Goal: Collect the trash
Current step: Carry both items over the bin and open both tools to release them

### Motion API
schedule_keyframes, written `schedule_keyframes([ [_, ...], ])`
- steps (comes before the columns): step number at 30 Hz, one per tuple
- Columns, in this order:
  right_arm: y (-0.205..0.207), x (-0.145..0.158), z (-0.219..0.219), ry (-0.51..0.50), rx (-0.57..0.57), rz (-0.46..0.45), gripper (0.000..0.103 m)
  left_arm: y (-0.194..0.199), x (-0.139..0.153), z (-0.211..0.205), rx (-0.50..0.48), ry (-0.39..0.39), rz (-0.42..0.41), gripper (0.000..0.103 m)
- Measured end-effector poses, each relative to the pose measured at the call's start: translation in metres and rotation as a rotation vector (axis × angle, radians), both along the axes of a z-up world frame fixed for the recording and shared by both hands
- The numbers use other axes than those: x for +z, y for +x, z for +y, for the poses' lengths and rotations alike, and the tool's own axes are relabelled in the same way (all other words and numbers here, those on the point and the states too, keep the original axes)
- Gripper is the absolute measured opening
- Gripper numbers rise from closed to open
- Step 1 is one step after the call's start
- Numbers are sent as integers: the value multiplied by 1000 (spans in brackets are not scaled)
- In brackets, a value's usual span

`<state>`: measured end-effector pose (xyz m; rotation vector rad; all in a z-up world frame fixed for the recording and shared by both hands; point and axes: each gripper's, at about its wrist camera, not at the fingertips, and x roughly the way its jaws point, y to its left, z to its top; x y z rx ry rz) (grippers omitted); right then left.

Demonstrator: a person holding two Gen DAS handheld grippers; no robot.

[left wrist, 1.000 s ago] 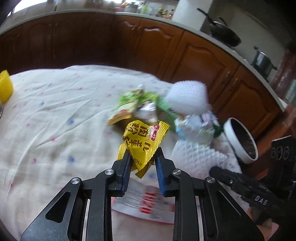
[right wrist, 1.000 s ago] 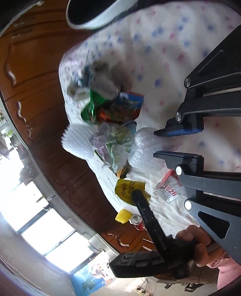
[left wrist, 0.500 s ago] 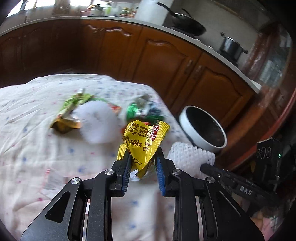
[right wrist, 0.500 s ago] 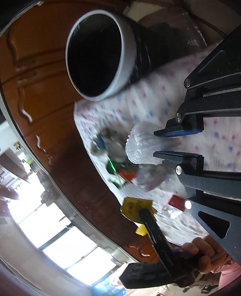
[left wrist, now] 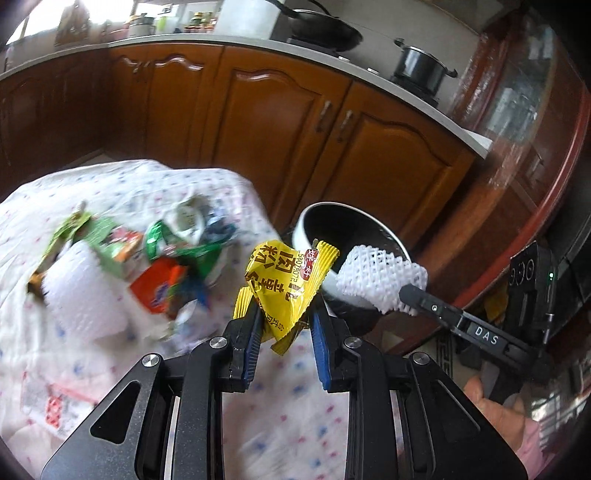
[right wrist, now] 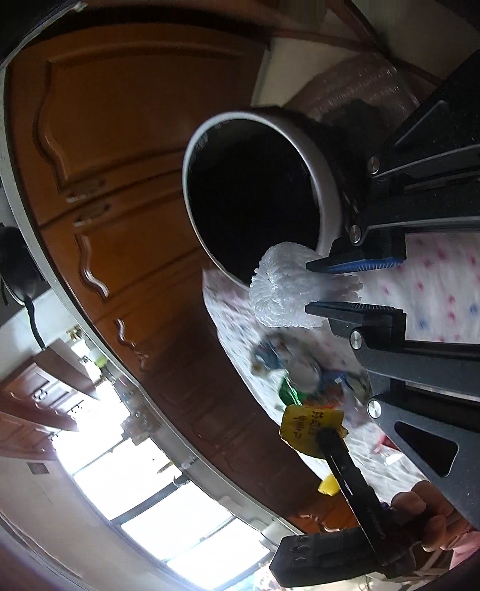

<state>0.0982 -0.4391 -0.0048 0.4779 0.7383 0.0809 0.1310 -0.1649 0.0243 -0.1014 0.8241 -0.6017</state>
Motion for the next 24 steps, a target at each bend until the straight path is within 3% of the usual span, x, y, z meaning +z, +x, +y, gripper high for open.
schedule_keyframes([
  [9,11,-1,-37,-50,-68,20,15,28,-7,-67,-93,27,26,23],
  [24,38,-8,-61,-89,-101,66,19,68,-23,-137,-157,81,74,25],
])
